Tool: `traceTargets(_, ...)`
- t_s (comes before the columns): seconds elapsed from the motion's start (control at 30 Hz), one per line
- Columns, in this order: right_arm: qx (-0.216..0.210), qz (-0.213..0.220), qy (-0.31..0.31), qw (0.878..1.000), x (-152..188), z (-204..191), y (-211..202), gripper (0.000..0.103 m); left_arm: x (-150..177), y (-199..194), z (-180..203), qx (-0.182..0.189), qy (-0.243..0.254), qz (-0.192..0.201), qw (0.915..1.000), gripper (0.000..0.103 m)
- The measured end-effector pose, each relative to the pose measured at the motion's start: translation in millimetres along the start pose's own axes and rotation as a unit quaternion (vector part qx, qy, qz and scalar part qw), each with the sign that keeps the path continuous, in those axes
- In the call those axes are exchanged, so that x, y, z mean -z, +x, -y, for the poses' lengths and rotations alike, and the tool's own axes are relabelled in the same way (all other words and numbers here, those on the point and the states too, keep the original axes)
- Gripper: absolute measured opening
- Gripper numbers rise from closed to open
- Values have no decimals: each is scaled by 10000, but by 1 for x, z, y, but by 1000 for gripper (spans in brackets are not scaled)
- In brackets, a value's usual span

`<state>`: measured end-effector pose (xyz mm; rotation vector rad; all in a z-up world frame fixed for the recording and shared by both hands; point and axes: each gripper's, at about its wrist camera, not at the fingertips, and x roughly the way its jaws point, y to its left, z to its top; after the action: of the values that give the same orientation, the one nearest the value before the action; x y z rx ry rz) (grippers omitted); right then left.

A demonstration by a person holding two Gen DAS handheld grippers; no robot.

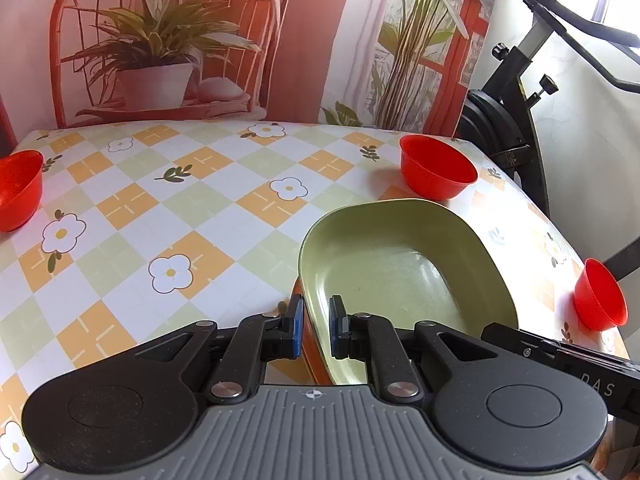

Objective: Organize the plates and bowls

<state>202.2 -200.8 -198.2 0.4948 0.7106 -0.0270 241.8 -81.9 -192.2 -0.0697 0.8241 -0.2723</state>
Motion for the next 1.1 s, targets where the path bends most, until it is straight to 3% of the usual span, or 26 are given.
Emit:
traceTargets(0.97, 18, -167, 23, 9999, 2, 3, 4, 17, 4, 6, 5, -174, 194, -44, 9997, 14)
traceTargets(1.1, 25, -159, 26, 9999, 2, 3, 4, 23, 5, 6, 3, -194, 167, -46, 9997, 14)
